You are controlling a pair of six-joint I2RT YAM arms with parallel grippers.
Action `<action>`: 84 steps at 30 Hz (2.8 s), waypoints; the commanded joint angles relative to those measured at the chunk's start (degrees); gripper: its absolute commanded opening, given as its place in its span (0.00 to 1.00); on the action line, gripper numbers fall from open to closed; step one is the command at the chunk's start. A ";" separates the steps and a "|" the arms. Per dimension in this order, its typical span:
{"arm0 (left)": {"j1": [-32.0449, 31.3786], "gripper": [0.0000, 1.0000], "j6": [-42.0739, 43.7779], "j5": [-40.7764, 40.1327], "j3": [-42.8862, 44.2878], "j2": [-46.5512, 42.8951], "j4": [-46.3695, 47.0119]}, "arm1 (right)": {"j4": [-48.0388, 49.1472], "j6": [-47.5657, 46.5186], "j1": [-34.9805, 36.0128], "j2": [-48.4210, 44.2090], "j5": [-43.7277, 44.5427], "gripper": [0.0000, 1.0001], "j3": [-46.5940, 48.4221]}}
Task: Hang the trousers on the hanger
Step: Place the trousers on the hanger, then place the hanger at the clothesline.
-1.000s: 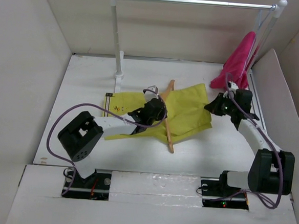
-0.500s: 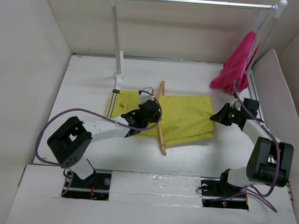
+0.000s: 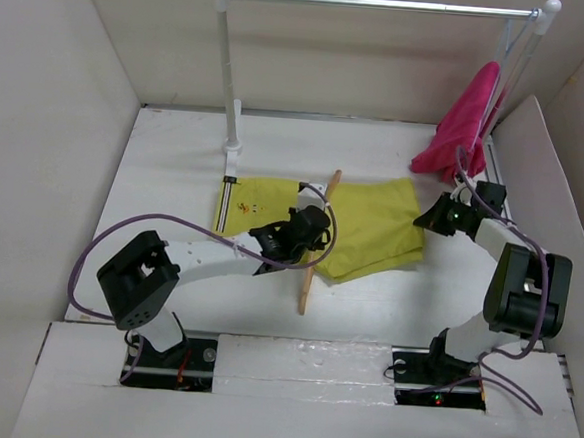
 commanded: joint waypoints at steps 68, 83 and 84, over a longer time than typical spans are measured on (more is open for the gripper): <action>-7.74 0.00 14.36 -18.53 38.02 -8.61 3.81 | 29.25 40.47 55.37 -22.39 7.53 0.37 11.91; -6.07 0.73 17.08 -14.31 43.90 -15.29 1.79 | 36.62 43.81 48.63 -21.87 5.61 0.00 16.99; -6.07 0.97 17.17 -14.31 44.43 -16.43 0.74 | 36.90 43.90 47.82 -21.60 4.90 0.00 17.62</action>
